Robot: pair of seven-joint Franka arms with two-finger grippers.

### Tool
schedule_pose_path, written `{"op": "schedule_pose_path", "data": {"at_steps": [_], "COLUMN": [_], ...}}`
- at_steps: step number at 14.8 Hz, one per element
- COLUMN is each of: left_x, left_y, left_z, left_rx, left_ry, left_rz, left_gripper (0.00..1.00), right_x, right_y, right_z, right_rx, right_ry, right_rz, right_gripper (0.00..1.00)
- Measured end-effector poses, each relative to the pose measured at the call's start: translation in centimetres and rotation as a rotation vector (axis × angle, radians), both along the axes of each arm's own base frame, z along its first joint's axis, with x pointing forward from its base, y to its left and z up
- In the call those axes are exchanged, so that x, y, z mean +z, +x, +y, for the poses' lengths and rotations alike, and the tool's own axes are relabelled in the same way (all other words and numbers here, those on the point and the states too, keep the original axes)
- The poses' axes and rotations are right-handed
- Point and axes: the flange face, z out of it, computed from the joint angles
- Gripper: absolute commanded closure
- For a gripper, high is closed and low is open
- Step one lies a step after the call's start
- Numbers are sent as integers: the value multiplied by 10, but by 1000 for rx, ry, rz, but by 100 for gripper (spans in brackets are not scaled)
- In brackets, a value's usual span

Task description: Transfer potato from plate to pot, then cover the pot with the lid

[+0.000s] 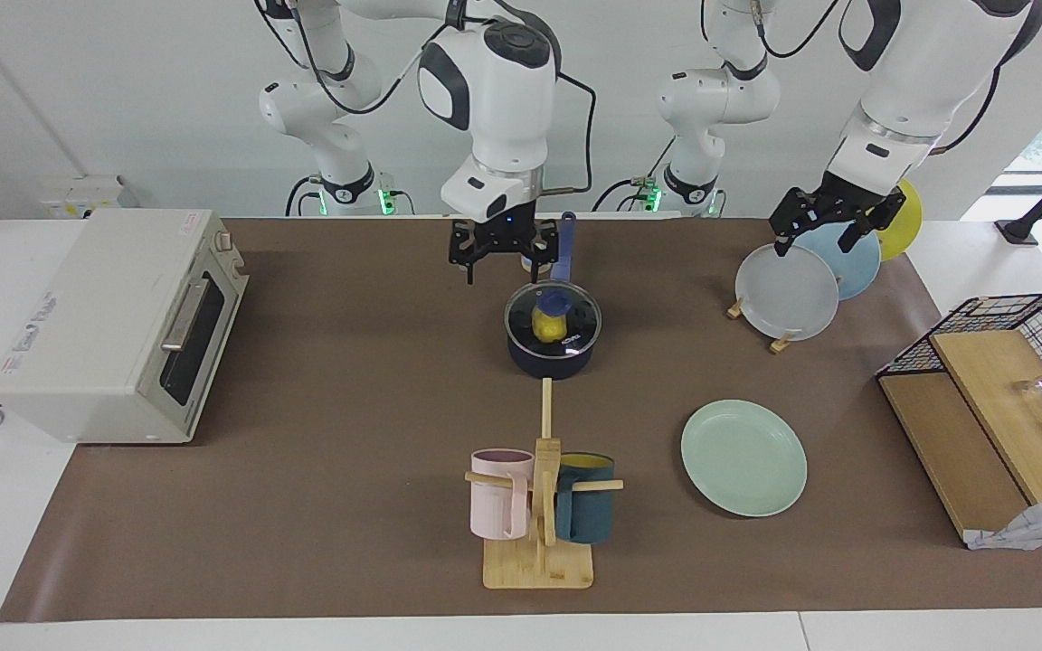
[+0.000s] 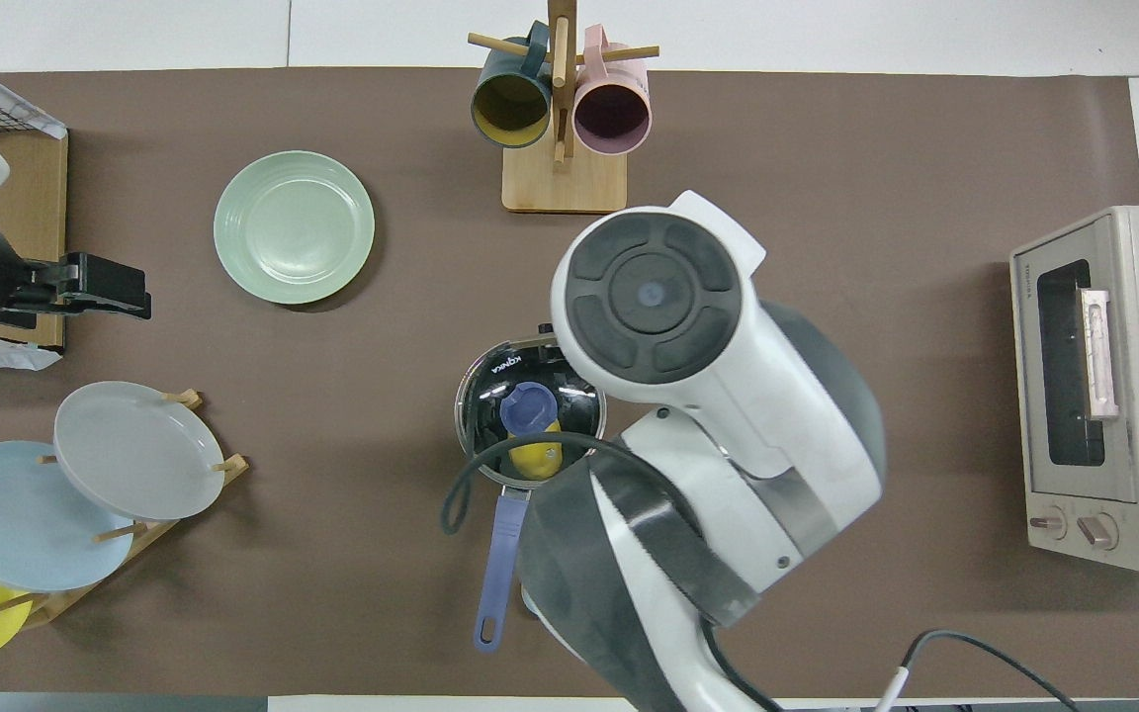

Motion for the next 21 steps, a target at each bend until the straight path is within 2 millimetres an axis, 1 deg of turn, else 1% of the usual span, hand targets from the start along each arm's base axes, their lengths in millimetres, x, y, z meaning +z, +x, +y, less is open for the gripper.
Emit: {"op": "schedule_pose_path", "data": {"at_steps": [1,2,3,4,5,6,7,8,9,10,12,13,15,18,21], "left_x": [0,0,0,0,0,0,0,0,0,0,0,0,0,0,0], "left_y": [0,0,0,0,0,0,0,0,0,0,0,-1,-1,-1,-1], "left_z": [0,0,0,0,0,0,-1,-1,-1,-1,-1,-1,-2,-2,-2], "left_rx": [0,0,0,0,-1,-1,-1,-1,-2,-2,-2,-2,-3,-3,-3], "left_ry": [0,0,0,0,0,0,0,0,0,0,1,1,1,1,1], "left_rz": [0,0,1,1,1,1,2,2,2,2,3,3,3,4,4], "left_gripper": [0,0,0,0,0,0,0,0,0,0,0,0,0,0,0], "right_x": [12,23,36,48,58,62,60,56,49,44,37,37,39,40,38], "right_y": [4,10,17,25,31,35,37,37,36,33,25,21,18,18,18], "right_z": [-23,-54,-93,-138,-188,-235,-274,-299,-311,-312,-303,-300,-303,-314,-336], "right_rx": [13,29,56,90,122,142,150,151,148,149,165,172,169,149,108], "right_ry": [-9,-20,-30,-37,-41,-42,-41,-40,-38,-38,-38,-39,-39,-37,-35], "right_rz": [11,25,43,58,72,86,101,116,132,143,140,134,124,124,128], "right_gripper": [0,0,0,0,0,0,0,0,0,0,0,0,0,0,0]}}
